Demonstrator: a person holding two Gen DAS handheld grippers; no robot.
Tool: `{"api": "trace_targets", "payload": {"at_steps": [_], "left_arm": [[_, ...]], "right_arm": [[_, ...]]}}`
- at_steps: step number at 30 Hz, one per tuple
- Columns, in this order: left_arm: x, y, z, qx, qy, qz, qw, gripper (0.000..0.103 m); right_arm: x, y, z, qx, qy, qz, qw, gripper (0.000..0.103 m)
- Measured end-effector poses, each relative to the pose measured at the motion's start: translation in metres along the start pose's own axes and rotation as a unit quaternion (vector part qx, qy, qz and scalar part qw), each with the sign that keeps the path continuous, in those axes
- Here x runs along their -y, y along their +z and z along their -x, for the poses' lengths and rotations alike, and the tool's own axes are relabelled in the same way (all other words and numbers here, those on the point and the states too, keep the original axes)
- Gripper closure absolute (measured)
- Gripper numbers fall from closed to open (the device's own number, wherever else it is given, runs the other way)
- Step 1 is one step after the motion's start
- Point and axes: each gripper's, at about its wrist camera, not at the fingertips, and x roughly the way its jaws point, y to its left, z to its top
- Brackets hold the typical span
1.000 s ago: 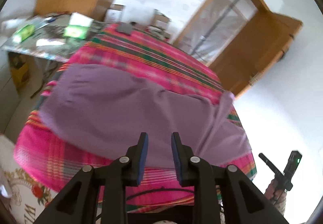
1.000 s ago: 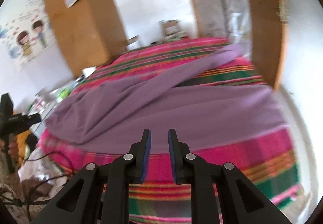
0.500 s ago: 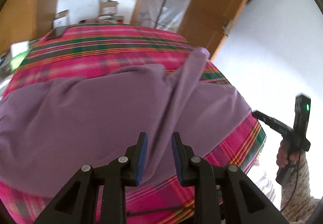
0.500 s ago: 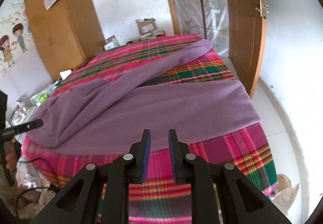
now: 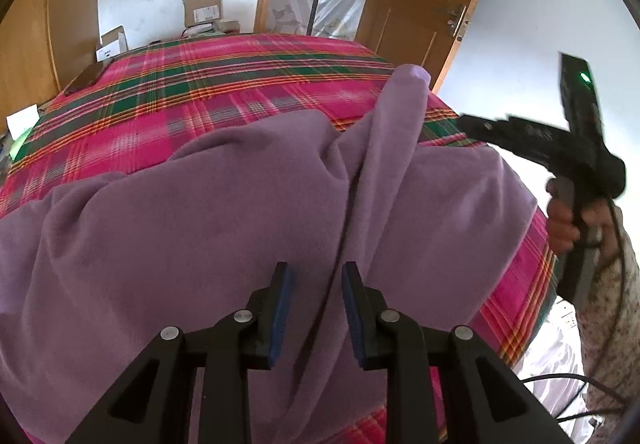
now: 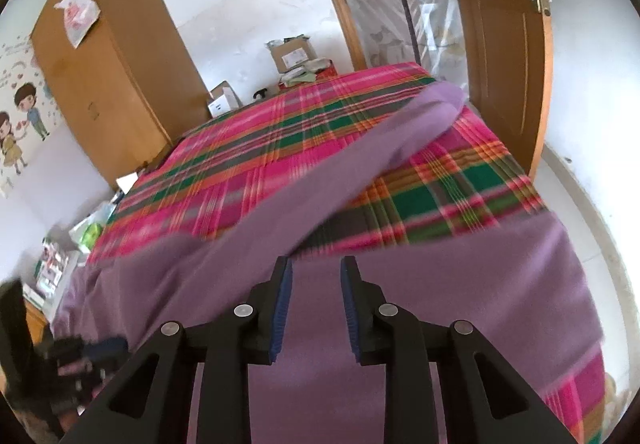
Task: Fold clothes
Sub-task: 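Grasp the folded garment edge with the right gripper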
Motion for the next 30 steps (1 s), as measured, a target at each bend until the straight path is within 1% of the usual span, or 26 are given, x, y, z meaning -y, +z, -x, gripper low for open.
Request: {"api": "trace_targets", "payload": {"at_steps": [4,5,6,7,8,12,14,15,16,19,24,28,30], "left_arm": [[-0.001,0.004,-0.005,-0.002,-0.01,0.0,0.9999,0.076],[0.0,0.004,-0.004,-0.001,-0.017,0.0,0.9999,0.076],[0.001,0.004,-0.004,0.0,-0.024,-0.001,0.9997,0.075],[0.002,0.004,-0.002,0.002,-0.03,-0.005,0.9995,0.074],[0.005,0.005,-0.002,0.003,-0.034,-0.01,0.9994,0.073],[0.011,0.01,-0.01,-0.004,-0.031,-0.015,0.9994,0.072],[0.011,0.011,-0.015,-0.011,-0.03,-0.014,0.9994,0.072],[0.011,0.012,-0.018,-0.015,-0.029,-0.013,0.9994,0.072],[0.012,0.012,-0.019,-0.016,-0.029,-0.014,0.9994,0.072],[0.015,0.013,-0.021,-0.017,-0.028,-0.018,0.9993,0.072],[0.019,0.013,-0.023,-0.018,-0.027,-0.023,0.9992,0.07],[0.022,0.013,-0.024,-0.018,-0.026,-0.028,0.9991,0.07],[0.02,0.014,-0.023,-0.019,-0.033,-0.021,0.9991,0.07]], "right_arm": [[-0.003,0.024,-0.029,-0.01,0.002,-0.007,1.0,0.075],[-0.004,0.03,-0.036,-0.012,0.003,-0.008,1.0,0.074],[-0.005,0.035,-0.042,-0.014,0.004,-0.009,1.0,0.069],[-0.006,0.039,-0.048,-0.017,0.005,-0.01,1.0,0.067],[-0.007,0.043,-0.054,-0.019,0.005,-0.01,1.0,0.067],[-0.015,0.055,-0.072,-0.029,0.004,0.001,1.0,0.065],[-0.021,0.063,-0.08,-0.032,-0.004,0.012,0.999,0.063],[-0.023,0.065,-0.083,-0.035,-0.008,0.017,0.999,0.06],[-0.025,0.068,-0.087,-0.038,-0.013,0.02,0.999,0.06],[-0.029,0.075,-0.099,-0.048,-0.038,0.027,0.998,0.059],[-0.029,0.078,-0.121,-0.081,-0.073,0.024,0.994,0.059],[-0.027,0.076,-0.131,-0.098,-0.096,0.018,0.99,0.059],[-0.026,0.077,-0.133,-0.1,-0.099,0.015,0.99,0.06]]}}
